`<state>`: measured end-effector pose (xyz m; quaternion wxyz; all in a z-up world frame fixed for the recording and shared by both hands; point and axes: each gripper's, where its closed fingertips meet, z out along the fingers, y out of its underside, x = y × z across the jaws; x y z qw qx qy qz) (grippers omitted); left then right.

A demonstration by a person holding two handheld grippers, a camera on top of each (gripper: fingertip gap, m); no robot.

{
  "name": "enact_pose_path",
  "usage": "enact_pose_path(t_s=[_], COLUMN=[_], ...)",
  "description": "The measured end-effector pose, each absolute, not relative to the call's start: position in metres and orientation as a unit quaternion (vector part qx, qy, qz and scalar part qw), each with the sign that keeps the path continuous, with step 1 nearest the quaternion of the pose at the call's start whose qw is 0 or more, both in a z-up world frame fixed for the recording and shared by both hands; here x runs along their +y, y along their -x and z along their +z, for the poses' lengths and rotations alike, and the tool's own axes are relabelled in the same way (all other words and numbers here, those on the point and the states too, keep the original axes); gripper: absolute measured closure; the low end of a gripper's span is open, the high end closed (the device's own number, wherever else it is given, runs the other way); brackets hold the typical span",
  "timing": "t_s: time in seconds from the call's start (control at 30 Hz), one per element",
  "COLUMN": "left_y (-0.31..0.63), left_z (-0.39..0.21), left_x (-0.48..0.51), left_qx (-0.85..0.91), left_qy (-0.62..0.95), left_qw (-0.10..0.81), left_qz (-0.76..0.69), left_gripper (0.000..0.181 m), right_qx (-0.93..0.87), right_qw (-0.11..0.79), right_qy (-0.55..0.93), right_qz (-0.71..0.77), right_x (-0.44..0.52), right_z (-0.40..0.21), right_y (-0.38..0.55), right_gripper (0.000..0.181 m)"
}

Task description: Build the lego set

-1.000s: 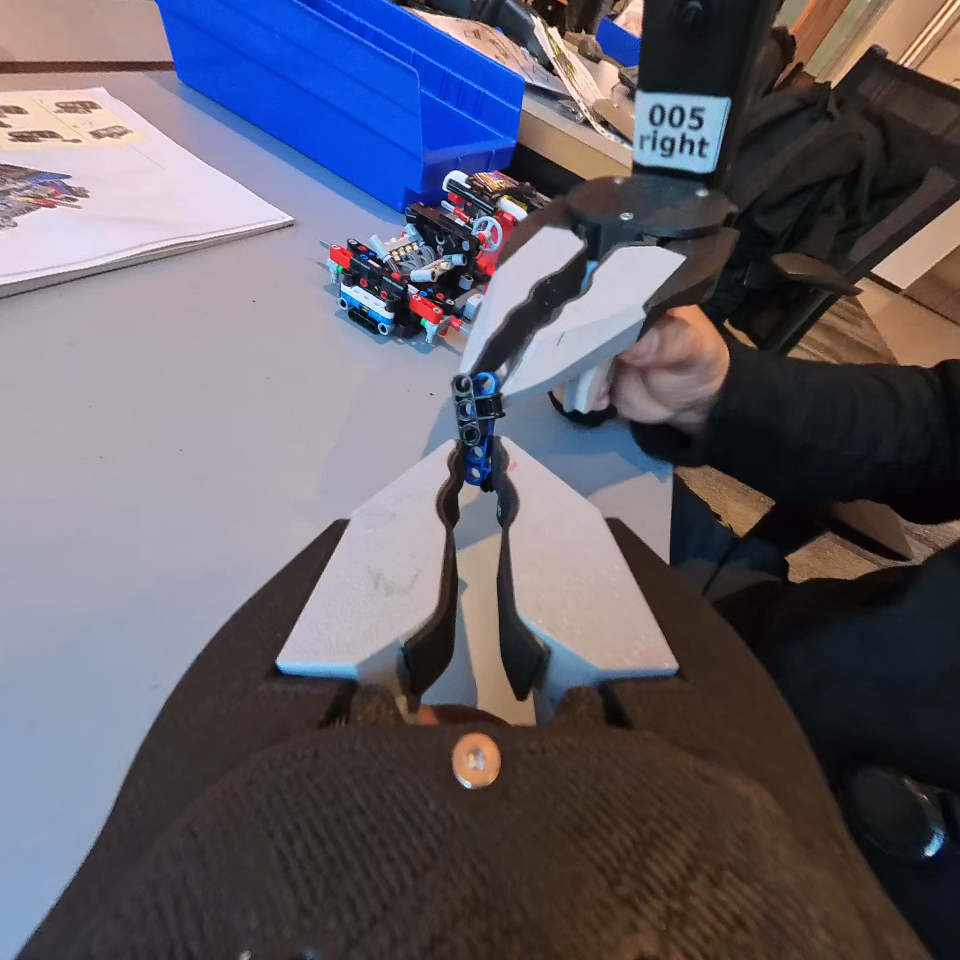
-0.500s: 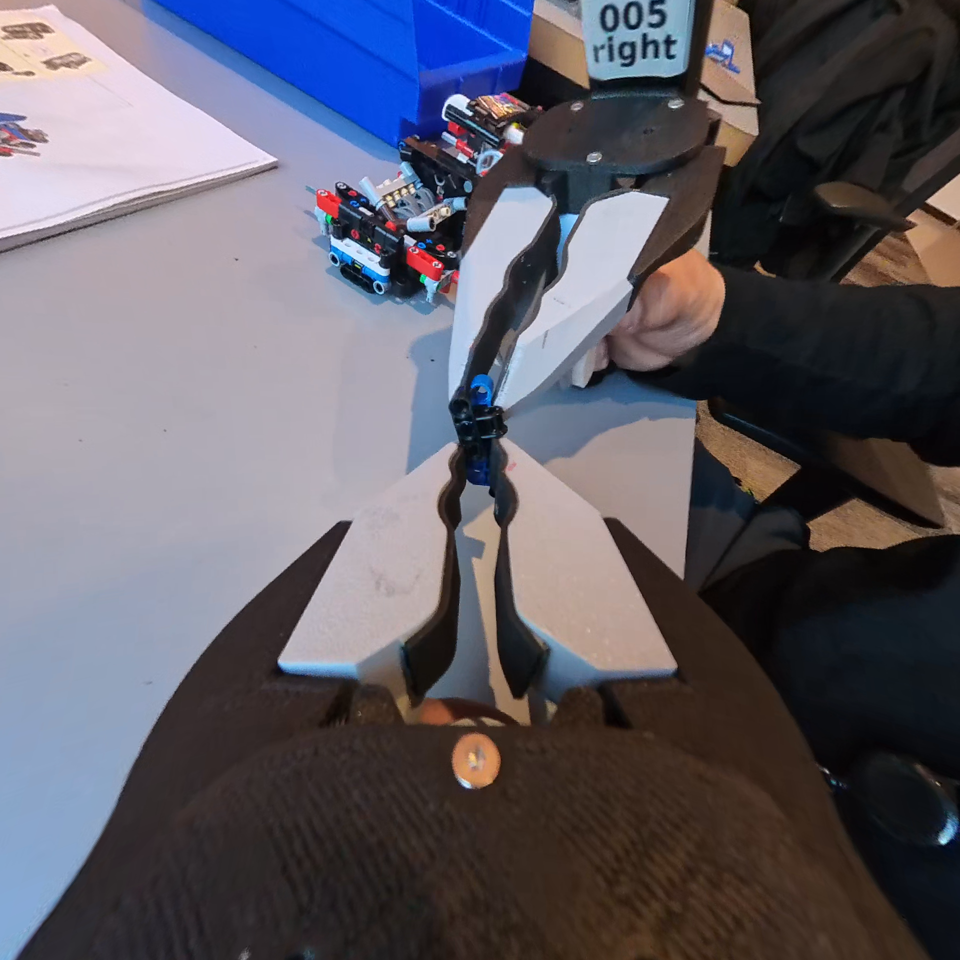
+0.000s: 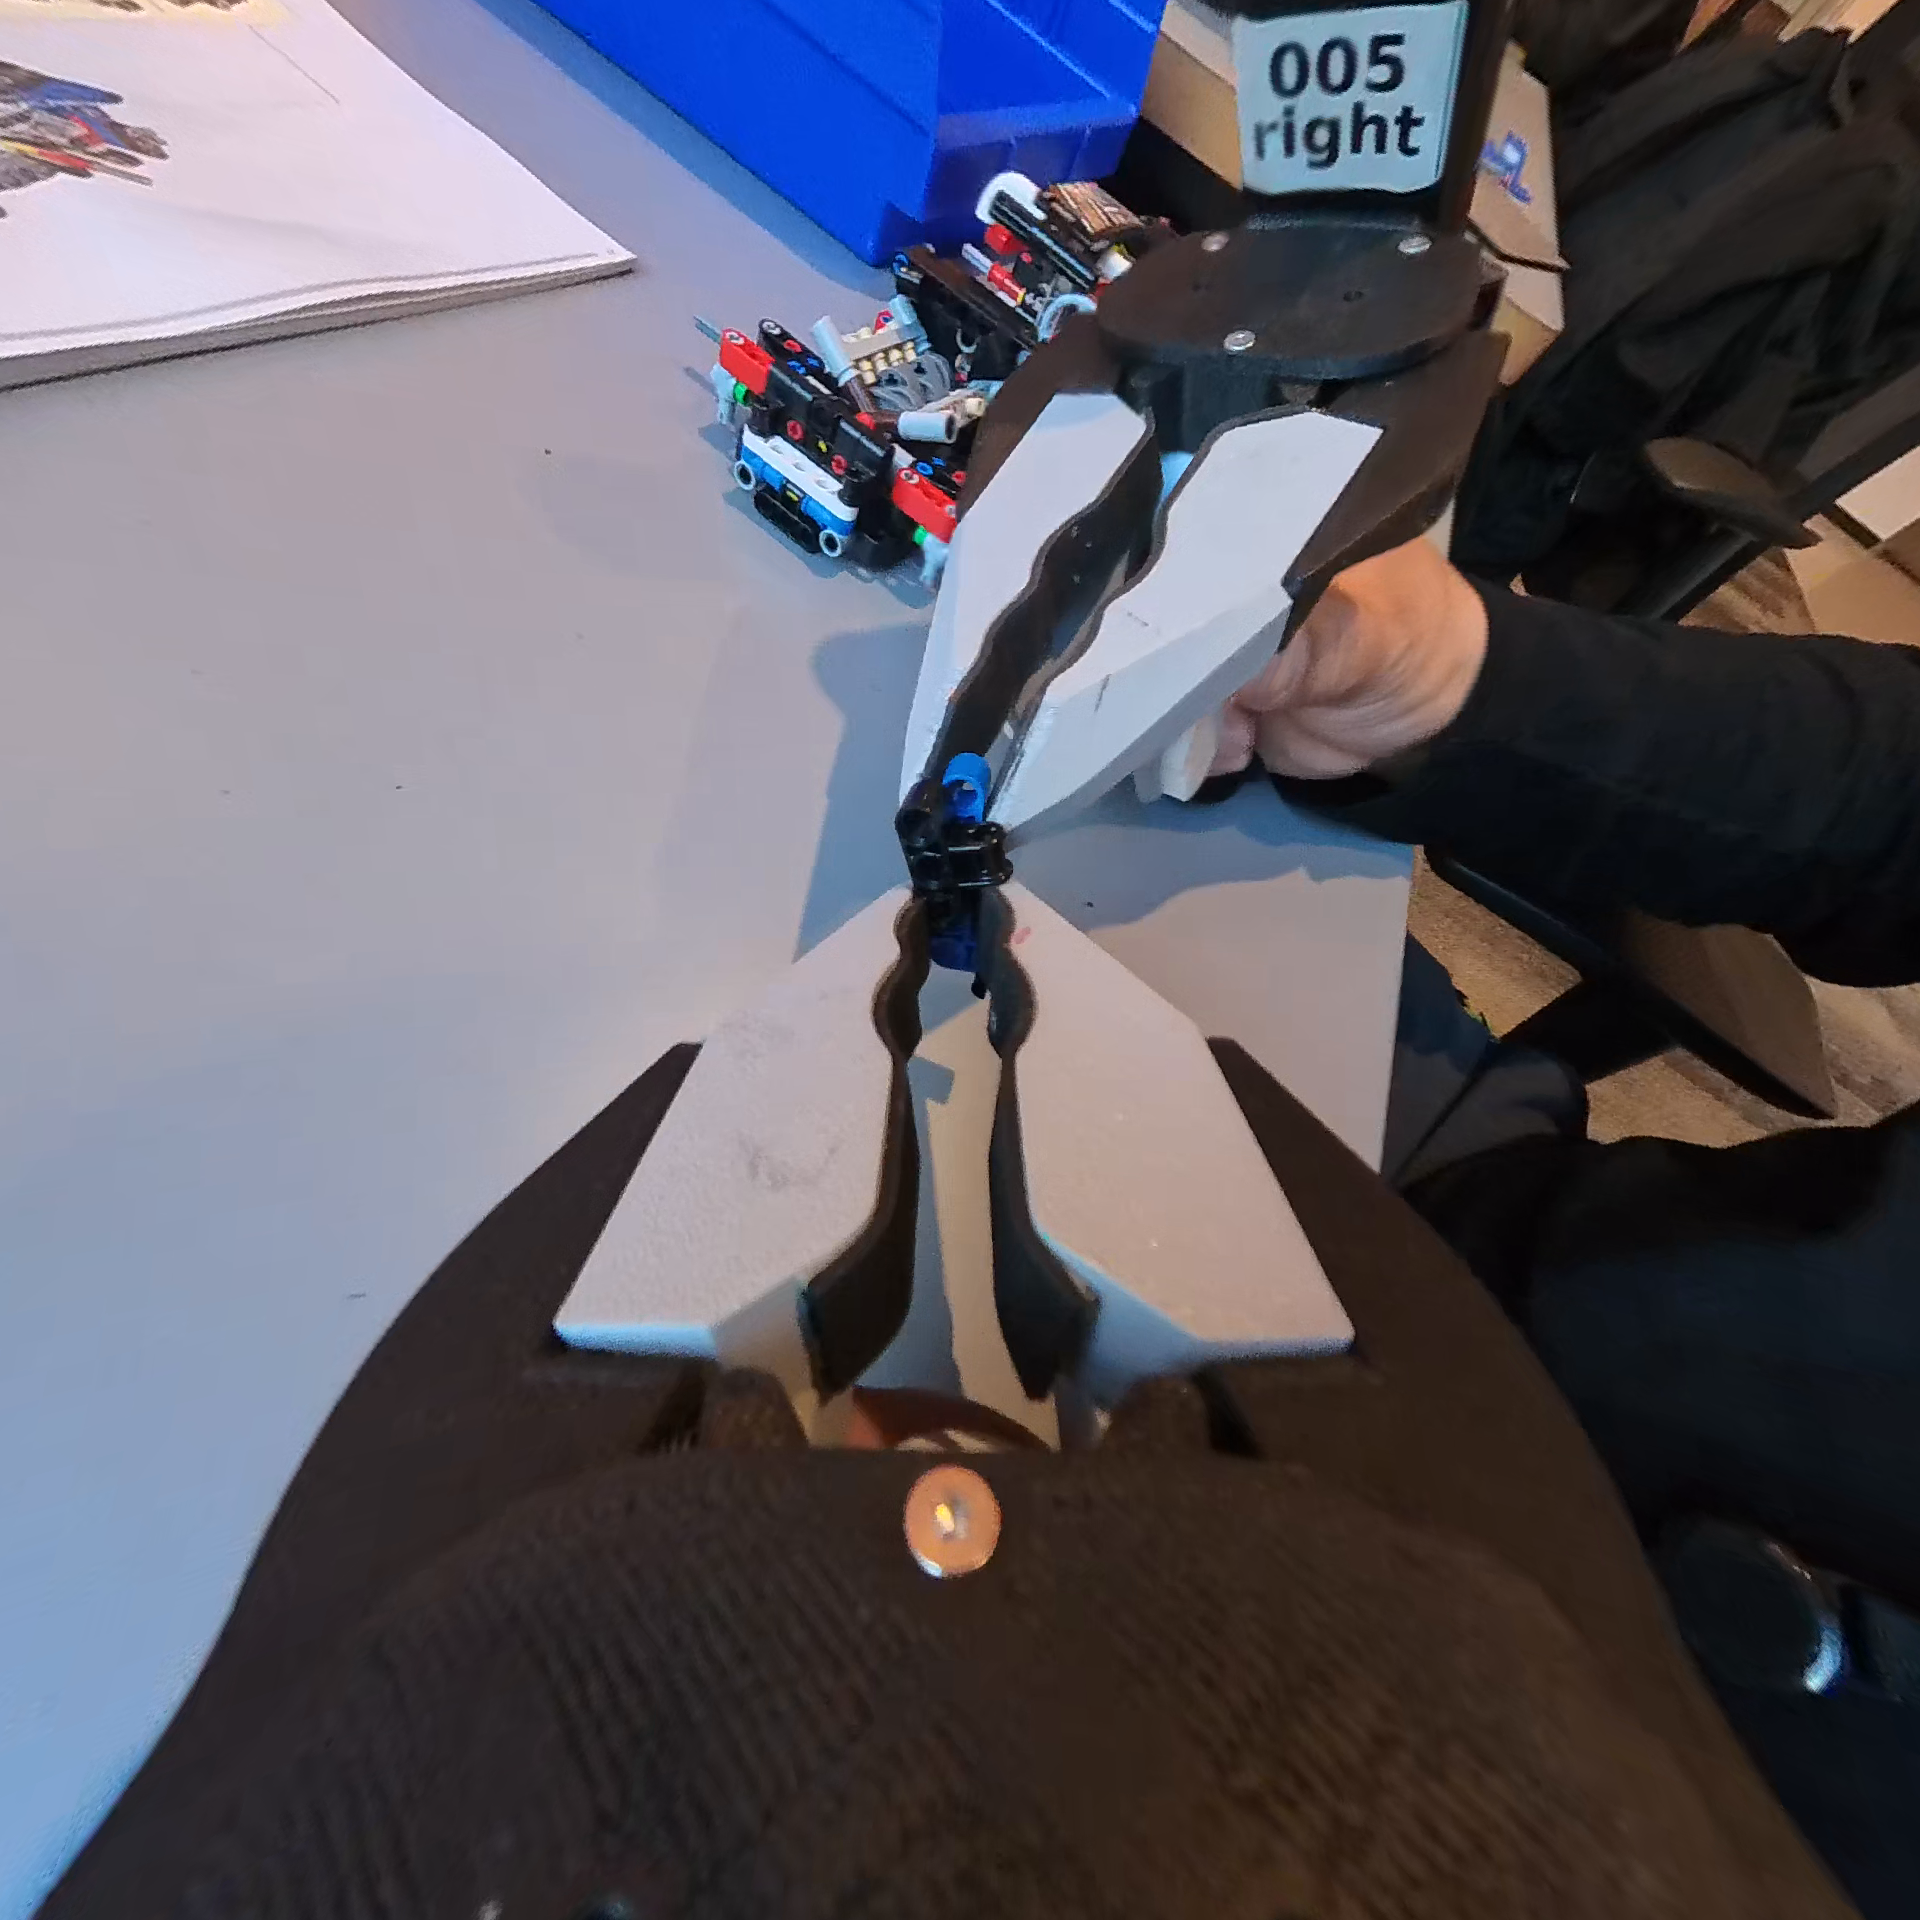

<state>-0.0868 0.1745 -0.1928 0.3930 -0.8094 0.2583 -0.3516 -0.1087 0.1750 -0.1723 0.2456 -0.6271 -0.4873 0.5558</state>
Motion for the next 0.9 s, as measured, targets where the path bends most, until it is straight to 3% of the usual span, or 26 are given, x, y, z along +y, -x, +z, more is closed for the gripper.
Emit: enact_pose_path(t_s=[0.23,0.4,0.5,0.63,0.9], left_y=[0.093,0.100,0.090,0.081,0.069], left_z=[-0.202,-0.227,-0.231,-0.232,-0.232], left_x=[0.182,0.183,0.174,0.167,0.154], left_qx=[0.260,0.397,0.437,0.468,0.509], left_qy=[0.831,0.825,0.811,0.795,0.776], left_qw=[0.393,0.391,0.380,0.376,0.350], left_qz=[-0.295,-0.088,-0.083,-0.091,-0.127], left_gripper=[0.176,0.176,0.176,0.175,0.176], right_qx=[-0.466,-0.602,-0.645,-0.687,-0.793], right_qw=[0.257,0.346,0.403,0.331,0.270], right_qy=[0.661,0.650,0.593,0.578,0.501], right_qz=[0.529,0.309,0.264,0.289,0.218], right_x=[0.182,0.183,0.175,0.164,0.151], right_z=[-0.179,-0.205,-0.196,-0.207,-0.214], right_y=[0.113,0.100,0.099,0.092,0.078], right_gripper=[0.177,0.174,0.167,0.169,0.161])
